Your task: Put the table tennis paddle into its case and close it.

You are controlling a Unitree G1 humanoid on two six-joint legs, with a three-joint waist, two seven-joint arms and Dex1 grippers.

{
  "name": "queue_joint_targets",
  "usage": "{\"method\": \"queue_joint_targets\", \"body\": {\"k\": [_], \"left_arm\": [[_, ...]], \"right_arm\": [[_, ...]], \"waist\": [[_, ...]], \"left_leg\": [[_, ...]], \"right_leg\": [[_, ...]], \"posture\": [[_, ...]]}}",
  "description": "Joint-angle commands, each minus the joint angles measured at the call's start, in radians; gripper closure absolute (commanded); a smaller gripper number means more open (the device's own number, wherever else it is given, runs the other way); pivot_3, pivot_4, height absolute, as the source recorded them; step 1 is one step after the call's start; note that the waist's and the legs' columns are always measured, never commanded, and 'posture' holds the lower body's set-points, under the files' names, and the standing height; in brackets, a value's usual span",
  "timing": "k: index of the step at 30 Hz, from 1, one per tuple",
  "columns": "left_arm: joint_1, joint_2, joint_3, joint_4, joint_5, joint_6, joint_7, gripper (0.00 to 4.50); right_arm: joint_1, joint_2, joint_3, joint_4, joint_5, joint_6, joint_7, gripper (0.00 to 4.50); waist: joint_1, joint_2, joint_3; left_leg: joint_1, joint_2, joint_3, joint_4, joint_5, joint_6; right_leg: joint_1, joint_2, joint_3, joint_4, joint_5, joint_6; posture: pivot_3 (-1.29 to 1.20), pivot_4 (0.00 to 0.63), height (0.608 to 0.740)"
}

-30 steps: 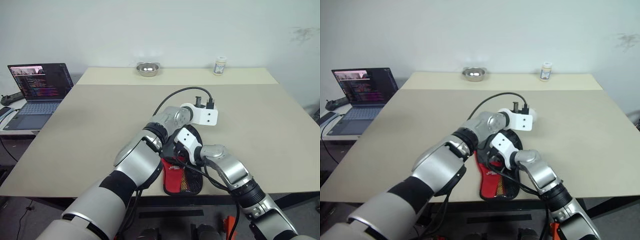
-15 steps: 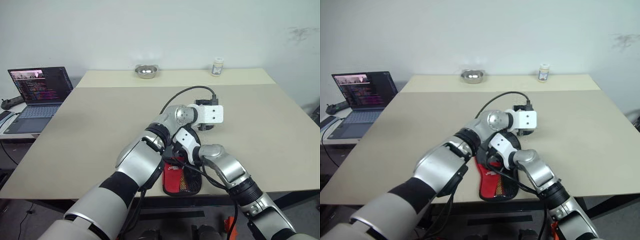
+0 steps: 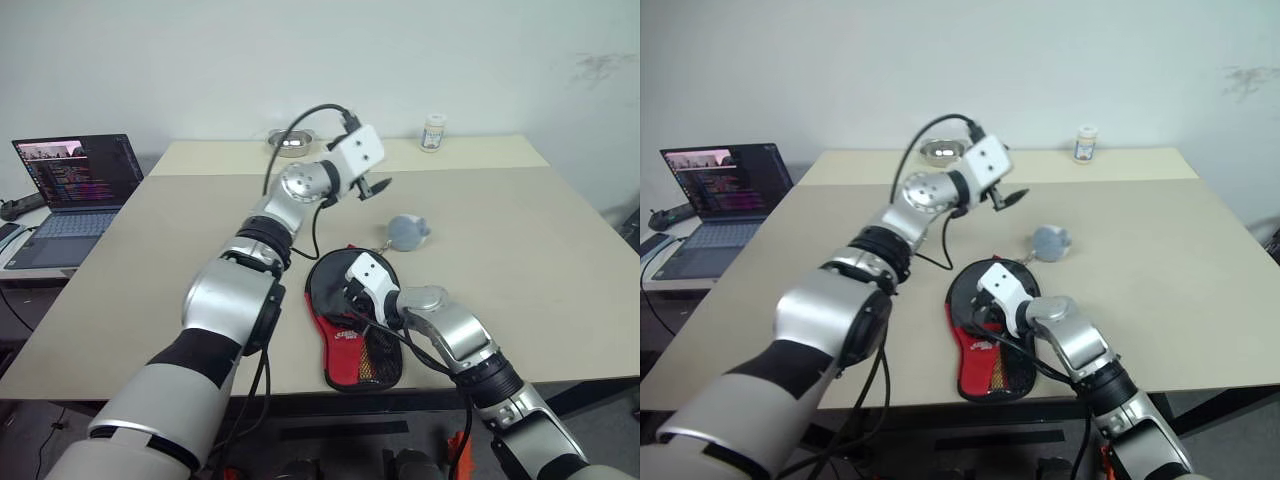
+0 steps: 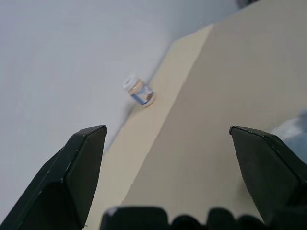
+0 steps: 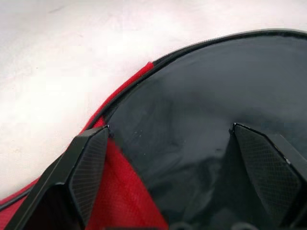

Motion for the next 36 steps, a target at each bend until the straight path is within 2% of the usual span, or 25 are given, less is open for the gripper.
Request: {"method": "queue_joint_targets", "body": {"k": [1, 3, 8, 10, 13, 16, 19, 22, 28, 36], "left_arm": [[0.058, 0.047, 0.081, -0.066, -0.145, -0.018, -0.359, 0.03], [0.103, 0.069, 0.098, -0.084, -0.187, 0.019, -0.493, 0.03], [0.222, 0.09, 0.087, -0.156, -0.231, 0.068, -0.69, 0.03], [0.265, 0.081, 0.085, -0.201, -0.254, 0.093, -0.745, 0.03], [0.373, 0.061, 0.055, -0.301, -0.277, 0.139, -0.821, 0.03], [0.456, 0.043, 0.032, -0.397, -0.296, 0.202, -0.837, 0.03], [0.512, 0.02, 0.008, -0.479, -0.31, 0.258, -0.833, 0.03], [0.572, -0.005, -0.031, -0.534, -0.3, 0.278, -0.808, 0.03], [0.612, -0.013, -0.075, -0.543, -0.285, 0.283, -0.757, 0.03], [0.637, -0.003, -0.1, -0.566, -0.289, 0.299, -0.731, 0.03]], "right_arm": [[-0.002, -0.056, -0.067, -0.205, 0.073, 0.103, 0.033, 0.0], [0.007, -0.099, -0.115, -0.302, 0.122, 0.156, 0.049, 0.0], [0.029, -0.194, -0.271, -0.499, 0.276, 0.291, 0.084, 0.0], [0.03, -0.229, -0.319, -0.532, 0.315, 0.323, 0.083, 0.0], [0.034, -0.337, -0.405, -0.508, 0.31, 0.315, 0.074, 0.0], [0.03, -0.41, -0.451, -0.422, 0.29, 0.26, 0.055, 0.0], [-0.012, -0.413, -0.453, -0.304, 0.246, 0.188, -0.004, 0.0], [-0.087, -0.377, -0.428, -0.125, 0.177, 0.094, -0.082, 0.0], [-0.2, -0.286, -0.386, 0.139, 0.141, -0.055, -0.092, 0.0], [-0.418, -0.162, -0.398, 0.661, 0.083, -0.31, -0.134, 0.0]], "waist": [[0.0, 0.0, 0.0], [0.001, 0.0, 0.0], [0.004, -0.001, 0.001], [0.008, -0.001, 0.001], [0.011, -0.001, 0.001], [0.01, -0.001, 0.001], [0.008, -0.001, 0.001], [0.008, -0.001, 0.001], [0.007, -0.001, 0.001], [0.008, -0.001, 0.001]], "left_leg": [[-0.003, 0.0, 0.0, 0.0, 0.001, -0.002], [-0.01, 0.0, 0.0, 0.001, 0.002, -0.004], [-0.017, -0.001, -0.002, 0.002, 0.002, -0.004], [-0.017, -0.001, -0.002, 0.002, 0.002, -0.003], [-0.017, -0.001, -0.002, 0.002, 0.001, -0.001], [-0.014, -0.001, -0.001, 0.002, 0.0, 0.001], [-0.014, 0.0, -0.001, 0.002, 0.0, 0.001], [-0.013, 0.0, 0.001, 0.002, 0.0, 0.001], [-0.01, 0.0, 0.002, 0.001, 0.001, 0.001], [-0.01, -0.001, 0.002, 0.001, 0.003, -0.002]], "right_leg": [[-0.003, 0.0, 0.0, 0.0, 0.0, 0.0], [-0.008, 0.0, 0.0, 0.0, 0.0, 0.0], [-0.012, 0.0, -0.003, -0.004, 0.0, 0.0], [-0.012, 0.0, -0.003, -0.004, 0.0, 0.0], [-0.011, -0.001, -0.002, -0.004, 0.0, 0.0], [-0.009, -0.001, -0.002, -0.004, 0.0, 0.0], [-0.009, -0.001, -0.002, -0.002, 0.0, -0.001], [-0.009, -0.001, 0.0, 0.0, 0.0, -0.001], [-0.008, -0.001, 0.002, 0.0, 0.0, -0.001], [-0.009, -0.002, 0.002, 0.0, 0.001, -0.001]], "posture": [[0.0, 0.15, 0.74], [0.0, 0.15, 0.74], [0.0, 0.15, 0.74], [0.0, 0.15, 0.74], [0.0, 0.15, 0.74], [0.0, 0.15, 0.74], [0.0, 0.15, 0.74], [0.0, 0.15, 0.74], [0.0, 0.15, 0.74], [0.0, 0.15, 0.74]]}}
